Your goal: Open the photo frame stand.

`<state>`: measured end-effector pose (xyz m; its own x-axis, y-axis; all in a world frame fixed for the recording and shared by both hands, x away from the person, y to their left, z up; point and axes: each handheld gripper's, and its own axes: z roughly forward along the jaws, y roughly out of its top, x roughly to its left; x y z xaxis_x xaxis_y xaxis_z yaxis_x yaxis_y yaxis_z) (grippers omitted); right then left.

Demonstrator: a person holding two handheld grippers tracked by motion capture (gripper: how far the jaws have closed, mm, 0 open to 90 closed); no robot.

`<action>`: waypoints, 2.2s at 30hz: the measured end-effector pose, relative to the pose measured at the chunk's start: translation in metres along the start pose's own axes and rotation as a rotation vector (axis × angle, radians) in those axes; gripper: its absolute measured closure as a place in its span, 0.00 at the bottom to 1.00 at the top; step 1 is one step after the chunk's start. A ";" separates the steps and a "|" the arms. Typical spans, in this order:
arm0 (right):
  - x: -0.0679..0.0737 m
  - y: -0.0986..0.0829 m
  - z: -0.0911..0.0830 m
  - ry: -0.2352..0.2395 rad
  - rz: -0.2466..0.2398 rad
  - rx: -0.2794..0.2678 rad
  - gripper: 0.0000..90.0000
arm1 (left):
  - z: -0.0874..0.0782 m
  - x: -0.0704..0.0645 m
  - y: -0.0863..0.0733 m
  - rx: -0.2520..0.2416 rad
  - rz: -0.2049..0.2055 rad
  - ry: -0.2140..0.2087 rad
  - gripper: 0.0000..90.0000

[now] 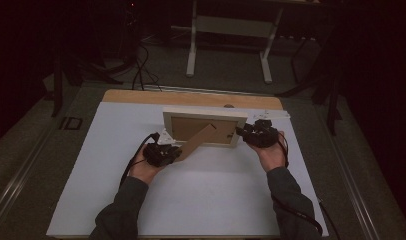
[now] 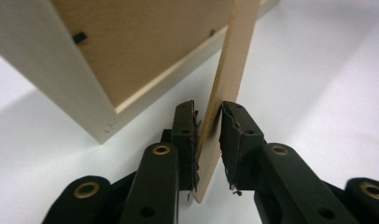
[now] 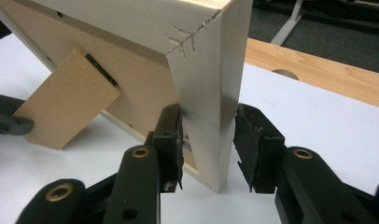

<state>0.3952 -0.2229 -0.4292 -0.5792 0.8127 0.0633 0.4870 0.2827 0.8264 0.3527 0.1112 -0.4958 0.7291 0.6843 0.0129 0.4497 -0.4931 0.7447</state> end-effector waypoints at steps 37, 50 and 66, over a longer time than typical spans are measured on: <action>0.016 -0.023 -0.014 -0.018 0.012 -0.046 0.69 | -0.014 -0.043 -0.012 0.000 0.047 -0.119 0.93; 0.022 -0.031 -0.018 -0.024 -0.002 -0.057 0.70 | -0.012 -0.048 -0.017 -0.005 0.043 -0.113 0.94; 0.014 -0.042 -0.021 0.007 0.049 -0.077 0.77 | -0.018 -0.042 -0.019 -0.052 0.001 -0.116 0.85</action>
<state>0.3527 -0.2342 -0.4512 -0.5607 0.8208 0.1090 0.4635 0.2021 0.8627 0.3040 0.1011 -0.4980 0.7859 0.6152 -0.0615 0.4238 -0.4636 0.7781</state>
